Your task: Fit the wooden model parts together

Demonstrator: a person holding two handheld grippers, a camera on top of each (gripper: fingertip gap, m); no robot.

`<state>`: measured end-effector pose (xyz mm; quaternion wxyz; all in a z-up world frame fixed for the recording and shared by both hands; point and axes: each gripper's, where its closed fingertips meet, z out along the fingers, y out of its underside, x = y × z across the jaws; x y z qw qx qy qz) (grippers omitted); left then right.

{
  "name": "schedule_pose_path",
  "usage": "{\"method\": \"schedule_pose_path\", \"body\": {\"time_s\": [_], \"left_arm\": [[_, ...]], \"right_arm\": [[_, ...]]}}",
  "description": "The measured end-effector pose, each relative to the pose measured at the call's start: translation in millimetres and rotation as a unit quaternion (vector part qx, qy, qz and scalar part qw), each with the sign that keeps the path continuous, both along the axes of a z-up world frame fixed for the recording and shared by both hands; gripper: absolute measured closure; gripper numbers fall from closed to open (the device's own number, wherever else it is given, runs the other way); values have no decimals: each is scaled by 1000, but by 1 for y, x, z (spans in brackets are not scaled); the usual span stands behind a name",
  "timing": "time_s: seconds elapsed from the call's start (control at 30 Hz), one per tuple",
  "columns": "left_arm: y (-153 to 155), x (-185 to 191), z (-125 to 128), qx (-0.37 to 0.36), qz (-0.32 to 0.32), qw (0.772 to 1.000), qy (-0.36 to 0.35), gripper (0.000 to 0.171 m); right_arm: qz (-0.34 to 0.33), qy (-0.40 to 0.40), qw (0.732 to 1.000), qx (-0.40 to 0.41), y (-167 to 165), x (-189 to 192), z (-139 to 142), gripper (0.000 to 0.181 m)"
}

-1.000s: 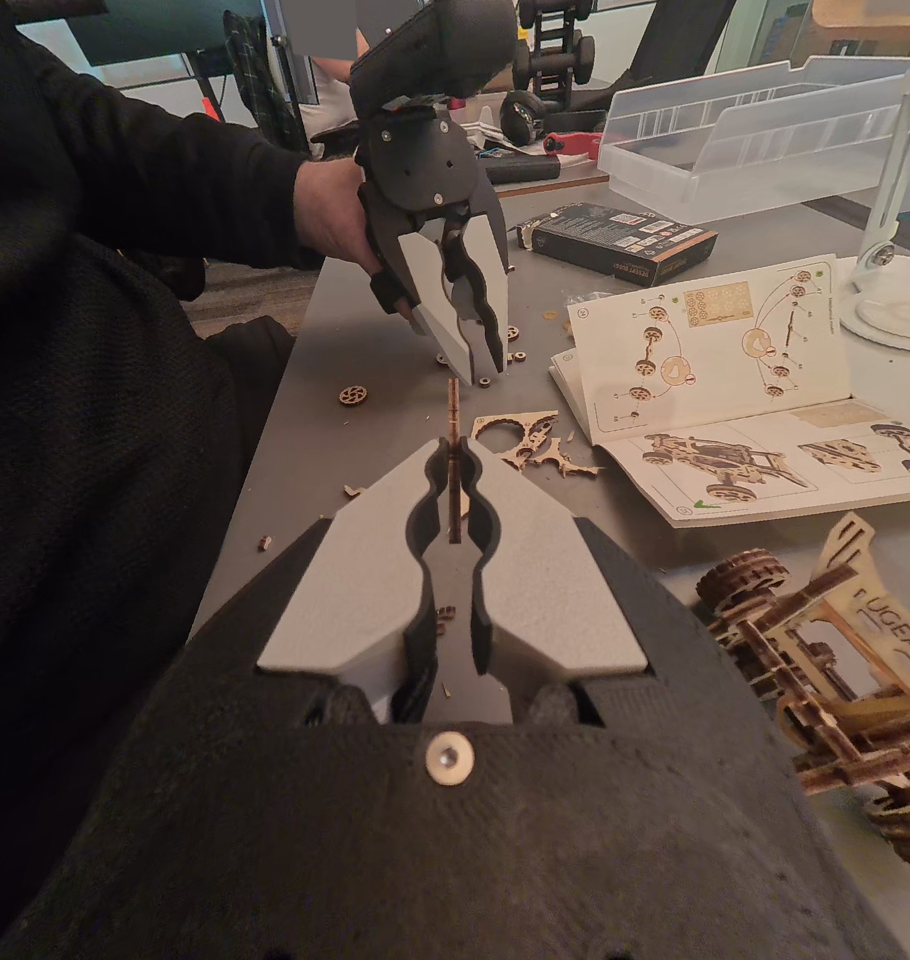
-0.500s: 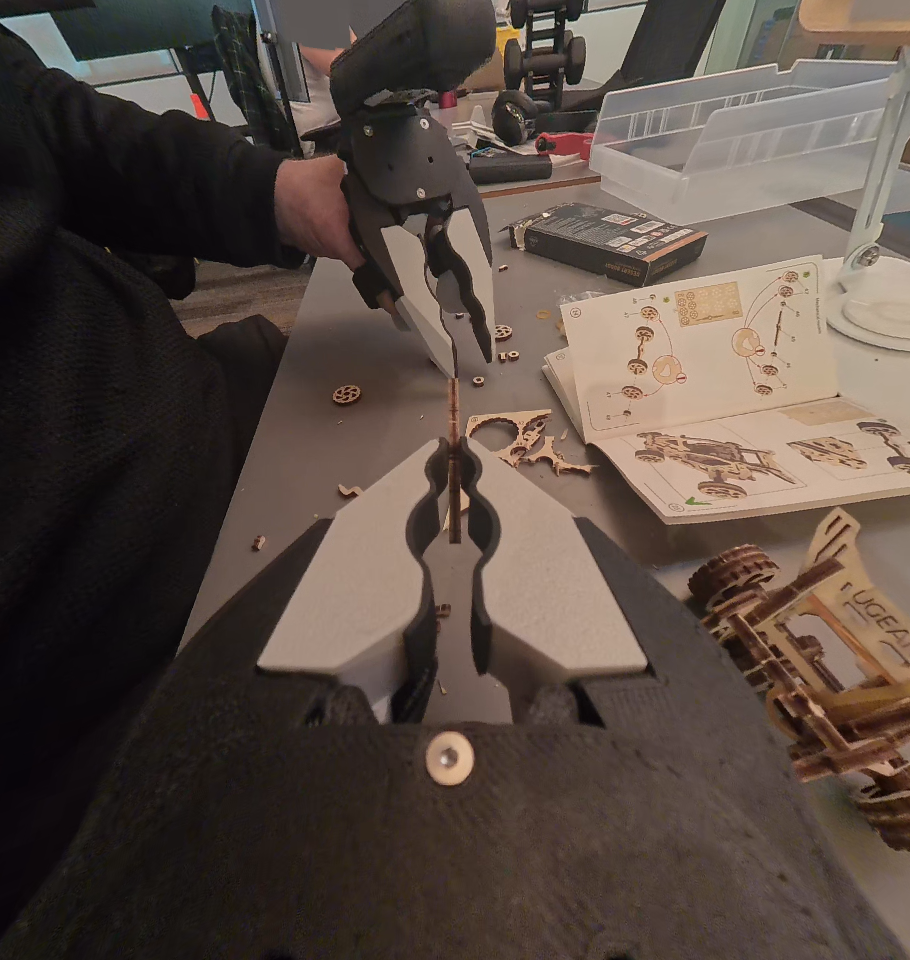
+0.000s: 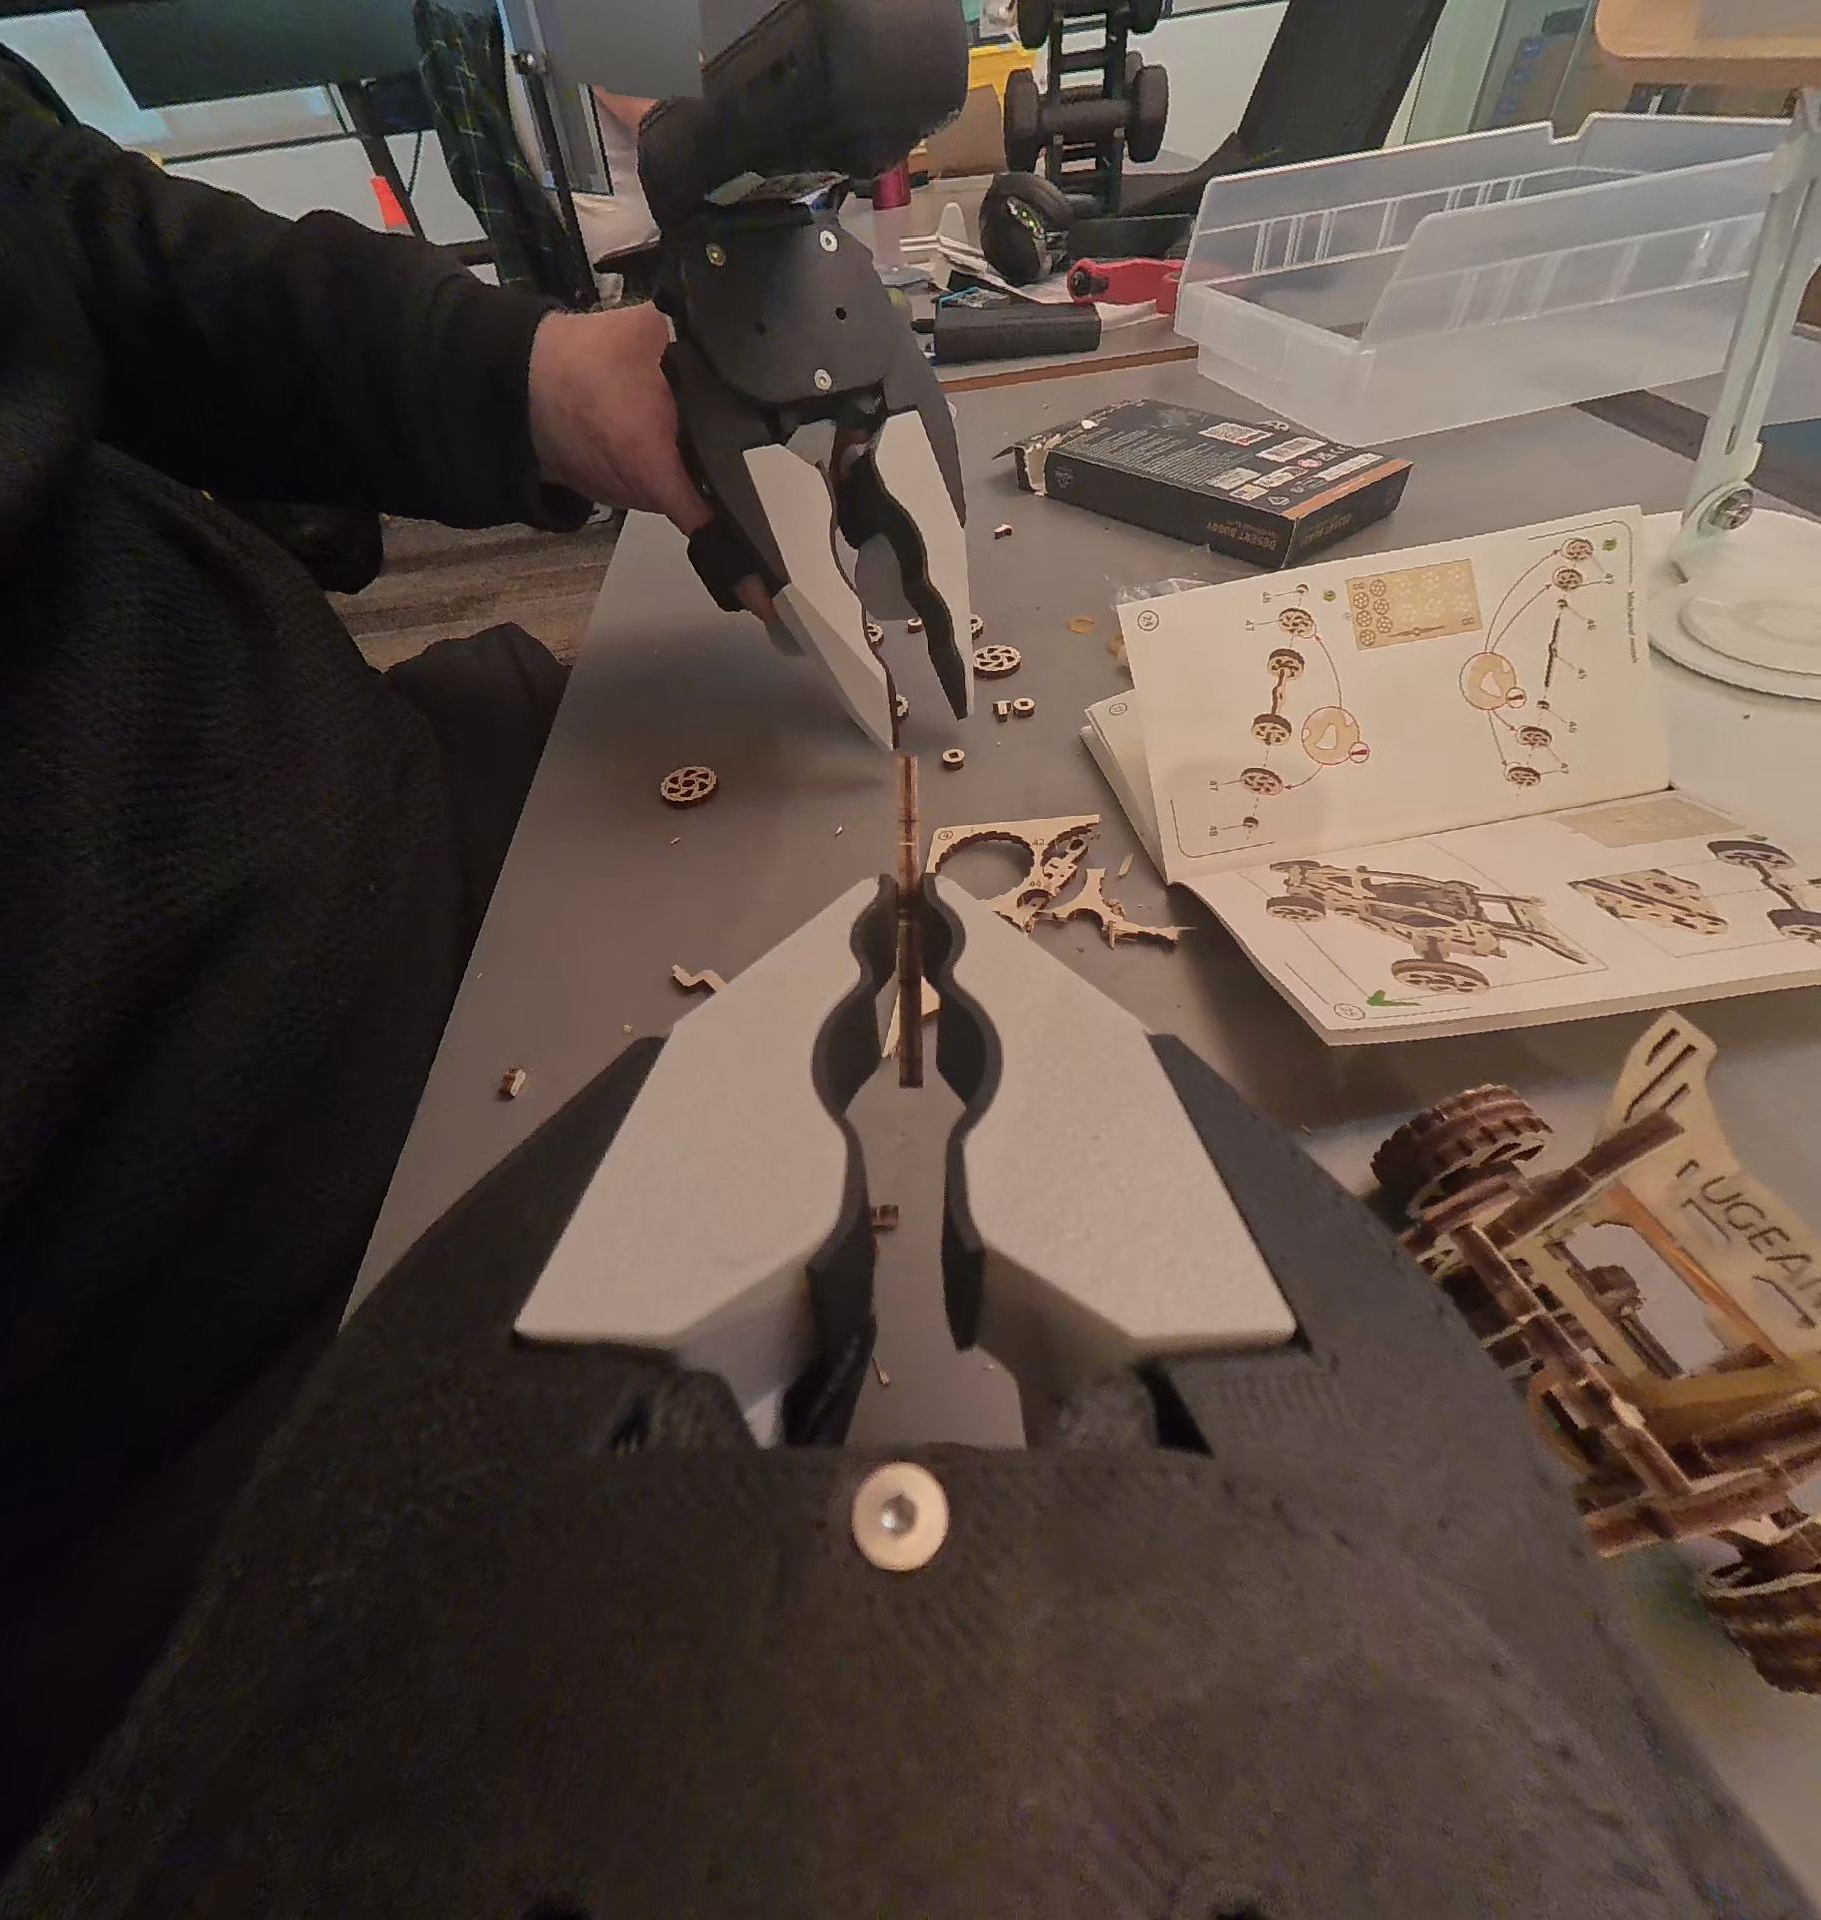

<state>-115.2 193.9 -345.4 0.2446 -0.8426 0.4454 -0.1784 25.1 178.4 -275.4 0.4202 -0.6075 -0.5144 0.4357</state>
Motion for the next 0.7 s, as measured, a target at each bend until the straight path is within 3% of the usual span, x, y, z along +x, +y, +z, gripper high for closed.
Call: {"method": "schedule_pose_path", "body": {"time_s": [0.7], "left_arm": [[-3, -3, 3, 4, 2, 1000, -1, 142]], "right_arm": [[0, 0, 1000, 3, 0, 0, 1, 180]]}}
